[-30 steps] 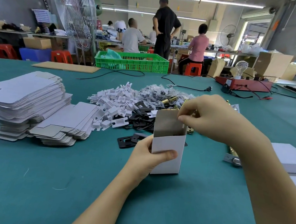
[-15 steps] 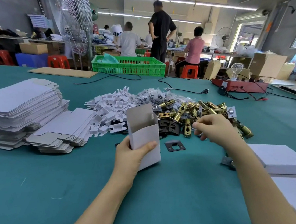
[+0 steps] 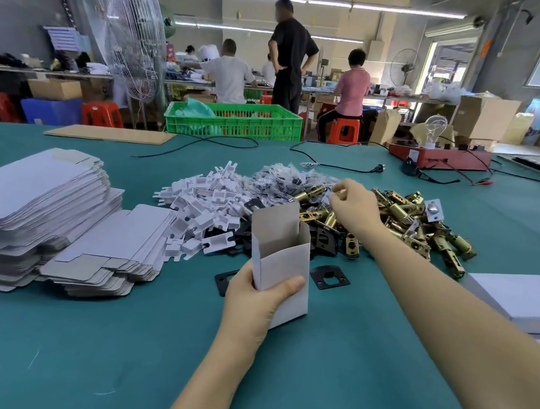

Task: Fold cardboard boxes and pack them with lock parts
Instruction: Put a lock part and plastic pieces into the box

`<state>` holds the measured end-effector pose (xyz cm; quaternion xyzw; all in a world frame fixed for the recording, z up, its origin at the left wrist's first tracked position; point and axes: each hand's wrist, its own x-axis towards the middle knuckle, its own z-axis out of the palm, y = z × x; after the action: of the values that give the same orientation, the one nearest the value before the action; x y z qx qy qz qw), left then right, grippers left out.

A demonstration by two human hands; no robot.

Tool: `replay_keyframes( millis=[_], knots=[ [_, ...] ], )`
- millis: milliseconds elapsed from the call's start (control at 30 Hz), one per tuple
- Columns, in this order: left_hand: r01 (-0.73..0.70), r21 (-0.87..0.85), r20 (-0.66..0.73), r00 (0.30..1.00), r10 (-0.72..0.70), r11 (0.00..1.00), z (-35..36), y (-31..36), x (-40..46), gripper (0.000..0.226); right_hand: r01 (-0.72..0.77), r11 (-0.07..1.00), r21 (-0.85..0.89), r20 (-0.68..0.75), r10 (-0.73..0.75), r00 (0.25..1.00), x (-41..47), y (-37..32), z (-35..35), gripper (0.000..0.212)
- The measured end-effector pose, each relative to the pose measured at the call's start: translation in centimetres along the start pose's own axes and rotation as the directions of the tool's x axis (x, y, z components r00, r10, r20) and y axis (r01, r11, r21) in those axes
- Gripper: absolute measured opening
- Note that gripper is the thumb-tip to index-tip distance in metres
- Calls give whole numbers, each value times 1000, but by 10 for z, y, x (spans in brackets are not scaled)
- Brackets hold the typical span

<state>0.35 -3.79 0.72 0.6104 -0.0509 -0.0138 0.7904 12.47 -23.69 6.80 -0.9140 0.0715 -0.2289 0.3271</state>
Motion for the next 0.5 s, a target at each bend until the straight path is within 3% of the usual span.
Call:
replay_keyframes(
  millis=[167, 500],
  knots=[
    [0, 1, 6, 1000, 0, 1000, 0, -1, 1, 26, 112, 986, -126, 137, -95, 986, 44, -7, 24, 29],
    [-6, -33, 28, 1000, 7, 999, -2, -3, 4, 28, 218, 945, -245, 409, -103, 907, 81, -17, 59, 49]
  ],
)
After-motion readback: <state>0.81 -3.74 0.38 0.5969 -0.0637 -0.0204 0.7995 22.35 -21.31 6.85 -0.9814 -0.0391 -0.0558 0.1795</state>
